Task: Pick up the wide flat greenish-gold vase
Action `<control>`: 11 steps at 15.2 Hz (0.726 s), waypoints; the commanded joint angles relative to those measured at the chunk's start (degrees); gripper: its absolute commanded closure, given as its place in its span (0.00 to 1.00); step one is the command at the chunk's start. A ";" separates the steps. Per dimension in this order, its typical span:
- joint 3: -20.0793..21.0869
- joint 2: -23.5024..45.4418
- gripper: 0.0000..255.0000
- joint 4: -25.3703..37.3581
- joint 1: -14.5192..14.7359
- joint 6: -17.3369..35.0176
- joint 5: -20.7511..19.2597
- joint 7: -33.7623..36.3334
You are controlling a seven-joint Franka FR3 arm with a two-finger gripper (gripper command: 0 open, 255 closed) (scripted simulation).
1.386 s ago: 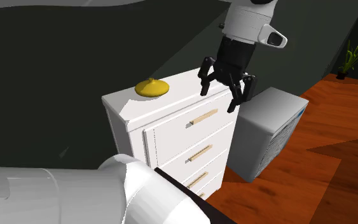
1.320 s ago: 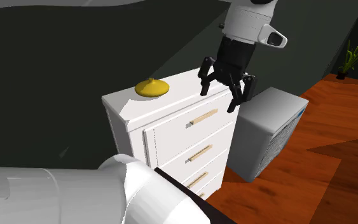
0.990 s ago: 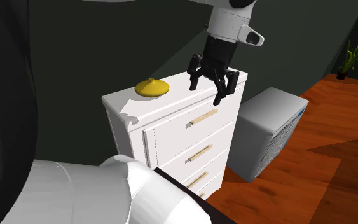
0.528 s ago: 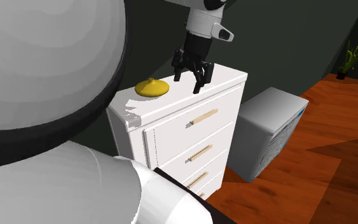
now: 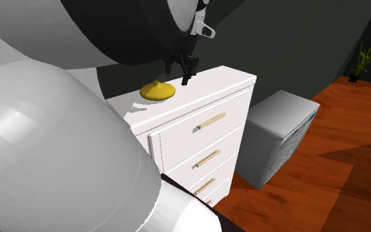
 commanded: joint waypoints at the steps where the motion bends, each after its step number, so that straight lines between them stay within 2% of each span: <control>1: 1.92 2.84 0.00 2.36 0.73 1.17 0.35 2.34; 9: 8.41 16.93 0.00 15.82 3.67 3.92 -2.13 11.61; 11: 8.42 16.86 0.00 14.24 3.75 5.41 -2.04 11.24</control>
